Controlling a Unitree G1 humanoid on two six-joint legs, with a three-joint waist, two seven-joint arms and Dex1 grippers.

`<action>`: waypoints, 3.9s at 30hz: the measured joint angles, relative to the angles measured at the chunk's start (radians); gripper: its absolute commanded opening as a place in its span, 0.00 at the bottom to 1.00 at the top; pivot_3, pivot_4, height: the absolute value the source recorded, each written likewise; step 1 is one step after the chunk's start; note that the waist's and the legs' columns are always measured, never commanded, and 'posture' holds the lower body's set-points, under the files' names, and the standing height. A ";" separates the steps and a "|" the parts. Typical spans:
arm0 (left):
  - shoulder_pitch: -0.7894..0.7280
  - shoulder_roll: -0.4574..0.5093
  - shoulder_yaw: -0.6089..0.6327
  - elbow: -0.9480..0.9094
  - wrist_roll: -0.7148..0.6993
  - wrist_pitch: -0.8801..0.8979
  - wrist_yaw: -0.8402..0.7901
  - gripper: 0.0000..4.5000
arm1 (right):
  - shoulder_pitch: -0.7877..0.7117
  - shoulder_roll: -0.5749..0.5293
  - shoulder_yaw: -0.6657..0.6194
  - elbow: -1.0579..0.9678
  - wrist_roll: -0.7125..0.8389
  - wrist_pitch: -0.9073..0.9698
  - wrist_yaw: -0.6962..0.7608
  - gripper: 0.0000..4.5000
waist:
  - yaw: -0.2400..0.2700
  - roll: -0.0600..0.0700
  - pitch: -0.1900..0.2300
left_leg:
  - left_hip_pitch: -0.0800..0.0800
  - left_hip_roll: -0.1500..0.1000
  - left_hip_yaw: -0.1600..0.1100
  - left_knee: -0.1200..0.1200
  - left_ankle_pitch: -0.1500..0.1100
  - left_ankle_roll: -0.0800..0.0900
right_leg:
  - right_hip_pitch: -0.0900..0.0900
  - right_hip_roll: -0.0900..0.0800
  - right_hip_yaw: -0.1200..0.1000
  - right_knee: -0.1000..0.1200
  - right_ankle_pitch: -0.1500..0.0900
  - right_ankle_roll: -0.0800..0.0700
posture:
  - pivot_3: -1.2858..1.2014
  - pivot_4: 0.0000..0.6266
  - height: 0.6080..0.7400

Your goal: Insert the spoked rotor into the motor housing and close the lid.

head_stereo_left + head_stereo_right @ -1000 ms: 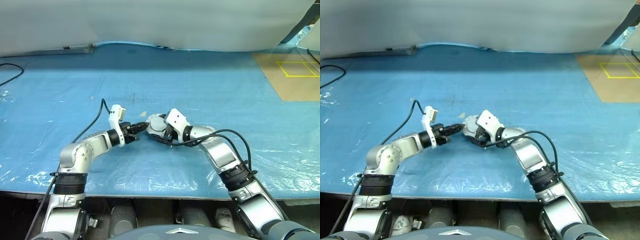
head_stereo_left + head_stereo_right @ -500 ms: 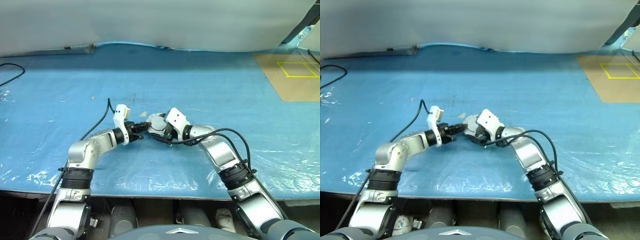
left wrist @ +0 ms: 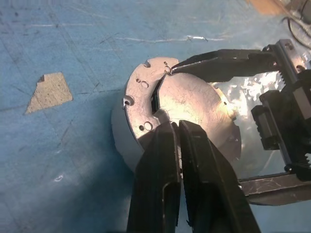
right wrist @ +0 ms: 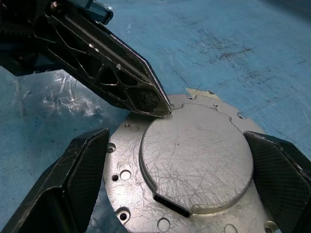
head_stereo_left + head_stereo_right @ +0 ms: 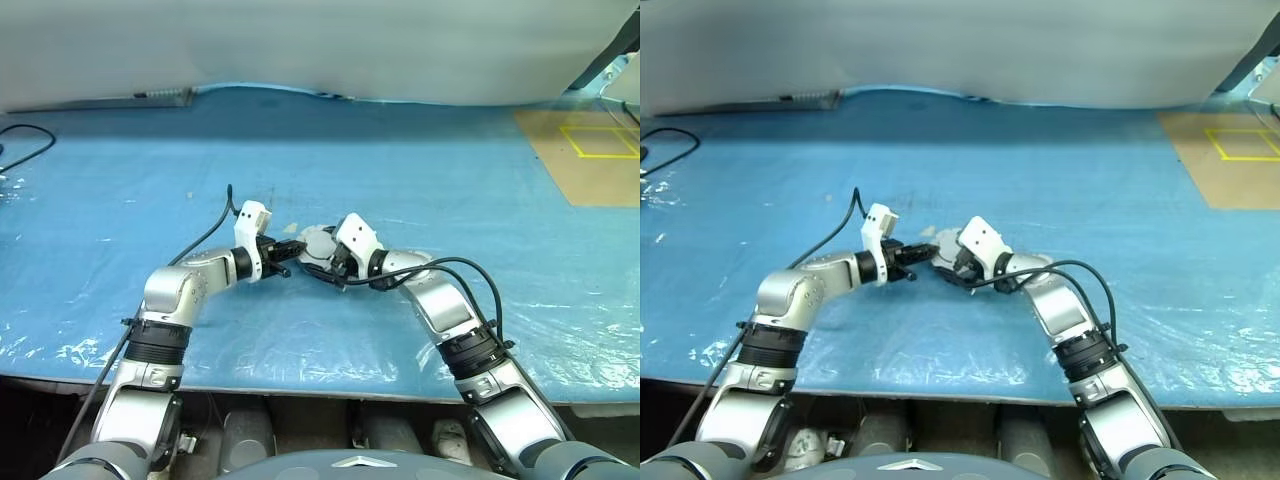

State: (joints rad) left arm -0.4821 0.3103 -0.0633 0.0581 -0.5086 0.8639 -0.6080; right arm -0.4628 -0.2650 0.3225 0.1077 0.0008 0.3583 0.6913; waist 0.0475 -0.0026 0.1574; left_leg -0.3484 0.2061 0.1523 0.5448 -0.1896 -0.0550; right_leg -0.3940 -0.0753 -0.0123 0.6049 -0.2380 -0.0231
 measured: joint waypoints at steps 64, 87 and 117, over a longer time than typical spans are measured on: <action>-0.019 -0.049 -0.026 0.012 0.056 -0.016 -0.068 0.04 | -0.024 0.122 -0.689 0.014 0.702 0.941 -0.256 1.00 | 0.027 0.000 -0.005 | -0.005 -0.001 -0.002 -0.005 0.001 -0.002 | -0.004 0.000 -0.003 -0.006 0.003 -0.004 | 0.52 0.24 1.00; -0.012 -0.052 -0.023 0.019 0.065 -0.017 -0.083 0.04 | 0.008 0.109 -0.832 0.110 0.830 1.062 -0.253 0.24 | 0.035 0.002 -0.006 | -0.005 -0.001 -0.002 -0.005 0.001 -0.002 | -0.004 0.000 -0.004 -0.007 0.003 -0.004 | 0.52 0.24 1.00; 0.189 -0.307 0.640 0.040 -0.634 0.232 0.242 1.00 | -0.172 0.303 -0.922 0.141 0.962 1.020 -0.457 0.24 | 0.028 0.002 0.002 | -0.027 0.001 -0.004 -0.003 0.001 -0.003 | -0.022 0.001 -0.010 -0.004 0.007 0.000 | 0.52 0.24 1.00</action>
State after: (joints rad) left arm -0.2931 0.0035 0.5767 0.0982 -1.1426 1.0960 -0.3660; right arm -0.6348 0.0379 -0.5994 0.2482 0.9624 1.3779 0.2346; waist 0.0753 -0.0007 0.1595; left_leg -0.3752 0.2068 0.1478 0.5422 -0.1882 -0.0577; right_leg -0.4160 -0.0746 -0.0222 0.6007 -0.2315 -0.0235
